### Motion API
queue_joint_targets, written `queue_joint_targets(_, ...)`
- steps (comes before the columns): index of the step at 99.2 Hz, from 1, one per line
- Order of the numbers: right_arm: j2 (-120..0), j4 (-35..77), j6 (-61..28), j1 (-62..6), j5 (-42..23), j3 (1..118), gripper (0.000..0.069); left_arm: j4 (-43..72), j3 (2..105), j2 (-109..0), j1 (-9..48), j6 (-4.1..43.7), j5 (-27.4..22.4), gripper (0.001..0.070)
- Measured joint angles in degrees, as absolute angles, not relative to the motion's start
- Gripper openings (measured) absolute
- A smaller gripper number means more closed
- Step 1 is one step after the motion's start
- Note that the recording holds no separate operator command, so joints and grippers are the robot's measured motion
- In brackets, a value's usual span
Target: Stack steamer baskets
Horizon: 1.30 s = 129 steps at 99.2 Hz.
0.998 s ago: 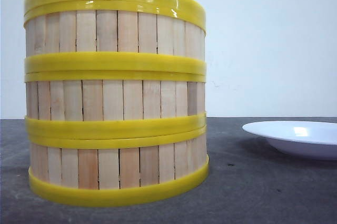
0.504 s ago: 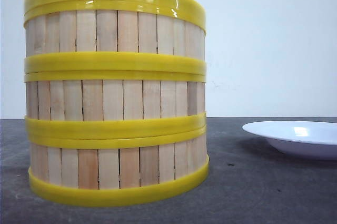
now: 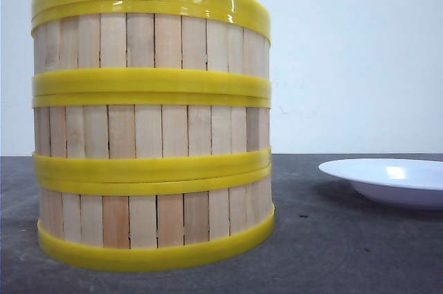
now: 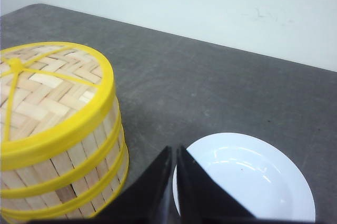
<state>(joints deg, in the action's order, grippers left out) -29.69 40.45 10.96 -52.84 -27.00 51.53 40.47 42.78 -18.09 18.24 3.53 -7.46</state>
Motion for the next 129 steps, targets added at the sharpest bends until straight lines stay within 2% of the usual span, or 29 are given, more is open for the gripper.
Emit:
queue_joint_targets(63, -29.7, 40.0, 11.0, -52.8, -27.0, 51.5, 0.001, 40.2, 42.8, -18.1, 18.2, 3.8, -7.4, 0.0024)
queue_joint_targets(77, -29.7, 40.0, 11.0, -52.8, -27.0, 51.5, 0.001, 40.1, 42.8, -18.1, 18.1, 1.5, -7.2, 0.0024)
queue_joint_targets(89, -29.7, 40.0, 11.0, -52.8, -27.0, 51.5, 0.001, 39.5, 42.7, -17.9, 15.3, -0.8, -6.9, 0.0024)
queue_joint_targets(101, -29.7, 40.0, 11.0, -52.8, -27.0, 51.5, 0.001, 36.5, 40.0, -17.3, 11.4, -1.4, -3.1, 0.0024)
queue_joint_targets(129, -29.7, 40.0, 11.0, -52.8, -27.0, 51.5, 0.001, 21.0, 23.4, -11.7, 5.2, -1.9, 0.0, 0.0024)
